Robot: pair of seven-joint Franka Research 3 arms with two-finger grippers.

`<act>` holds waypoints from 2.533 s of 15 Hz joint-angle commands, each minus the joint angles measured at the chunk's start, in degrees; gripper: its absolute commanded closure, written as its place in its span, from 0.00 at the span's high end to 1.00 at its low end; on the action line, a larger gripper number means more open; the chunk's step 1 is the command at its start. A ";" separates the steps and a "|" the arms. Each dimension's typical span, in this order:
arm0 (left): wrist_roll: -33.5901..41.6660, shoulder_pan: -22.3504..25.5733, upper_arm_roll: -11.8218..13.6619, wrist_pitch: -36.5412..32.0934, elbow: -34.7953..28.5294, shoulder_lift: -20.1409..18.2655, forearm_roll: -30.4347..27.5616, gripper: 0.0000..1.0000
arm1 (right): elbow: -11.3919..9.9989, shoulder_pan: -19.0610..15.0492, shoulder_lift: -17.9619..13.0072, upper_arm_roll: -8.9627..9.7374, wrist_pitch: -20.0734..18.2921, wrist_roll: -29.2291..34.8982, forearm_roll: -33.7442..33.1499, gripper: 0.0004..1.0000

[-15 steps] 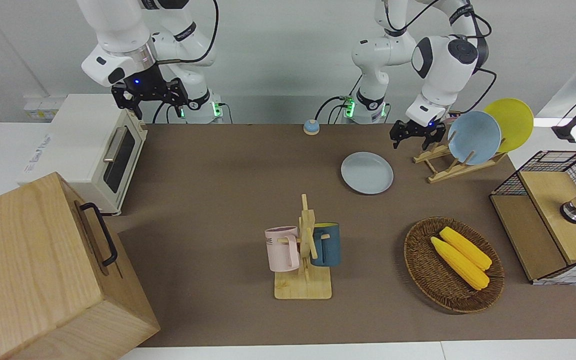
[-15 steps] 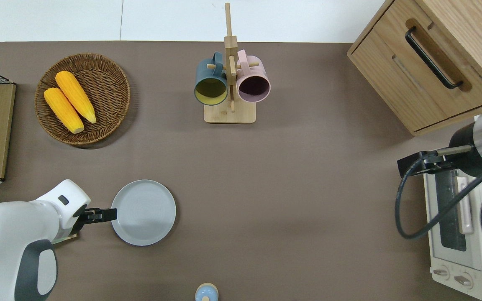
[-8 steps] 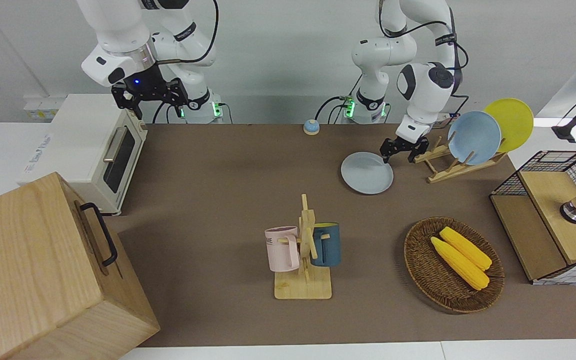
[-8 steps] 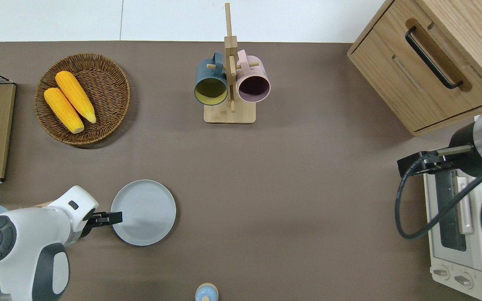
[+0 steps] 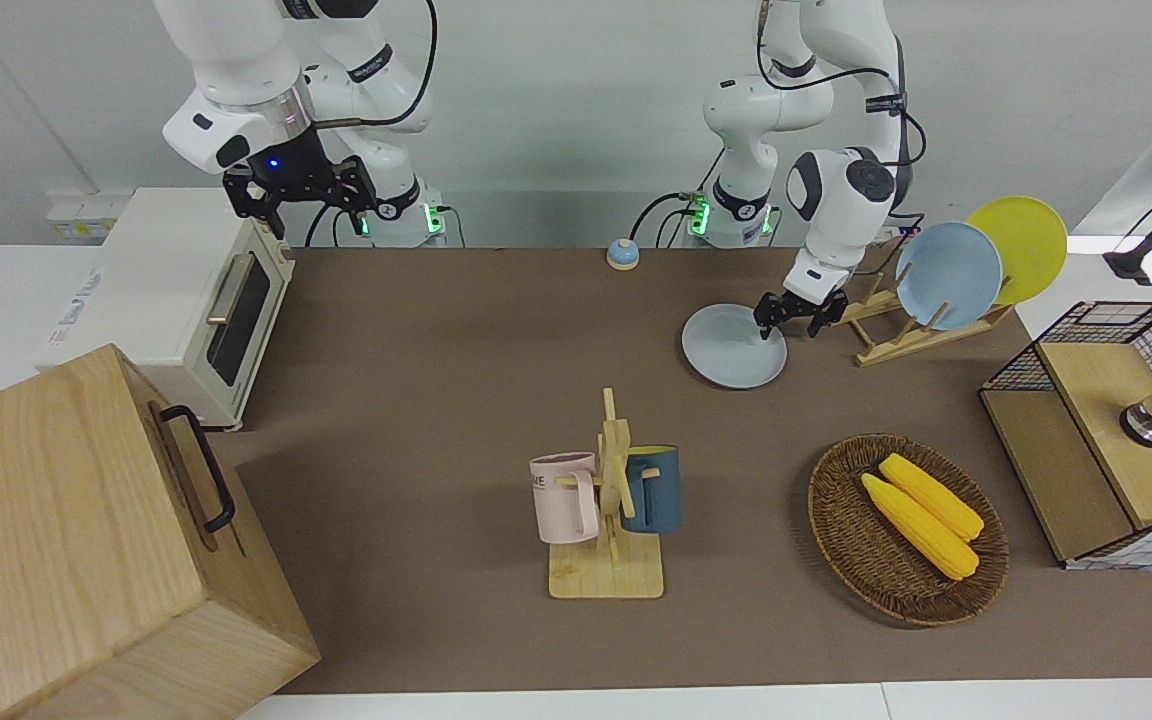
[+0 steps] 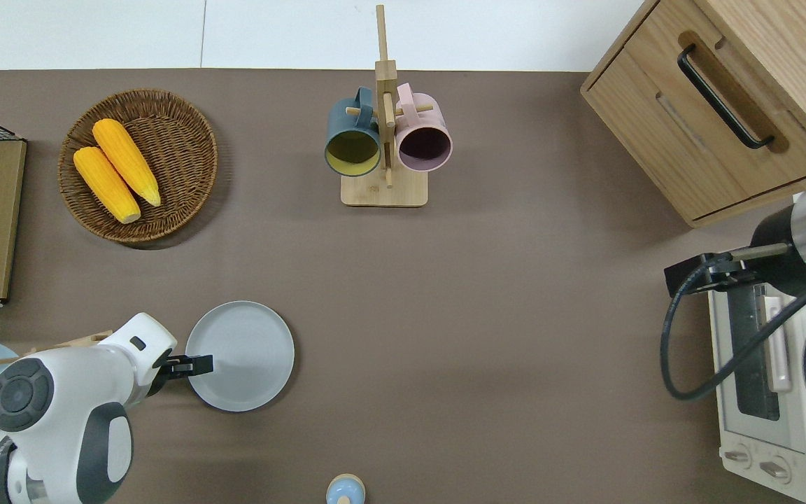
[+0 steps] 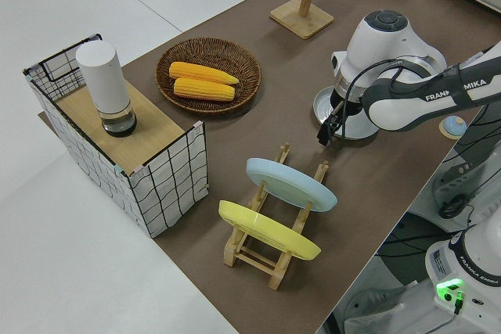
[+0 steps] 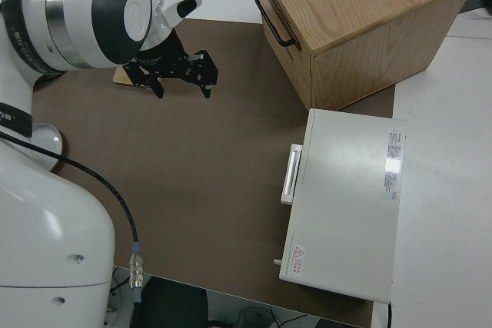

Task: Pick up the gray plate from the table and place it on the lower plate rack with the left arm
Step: 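Grasp the near rim of the gray plate with the left gripper, then lift the gray plate and tilt it upright with the left gripper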

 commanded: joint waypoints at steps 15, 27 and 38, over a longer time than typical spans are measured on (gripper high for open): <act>-3.28 -0.73 -0.75 3.45 -0.76 1.37 0.01 0.00 | 0.43 -1.37 -0.12 1.23 -0.65 0.68 -0.37 0.98; -2.40 -0.03 -0.05 -11.38 10.29 -1.18 0.01 0.00 | 0.43 -1.37 -0.12 1.23 -0.65 0.68 -0.37 0.98; -2.84 0.50 0.21 -37.23 30.34 -2.41 0.10 0.00 | 0.43 -1.37 -0.12 1.23 -0.65 0.68 -0.37 0.98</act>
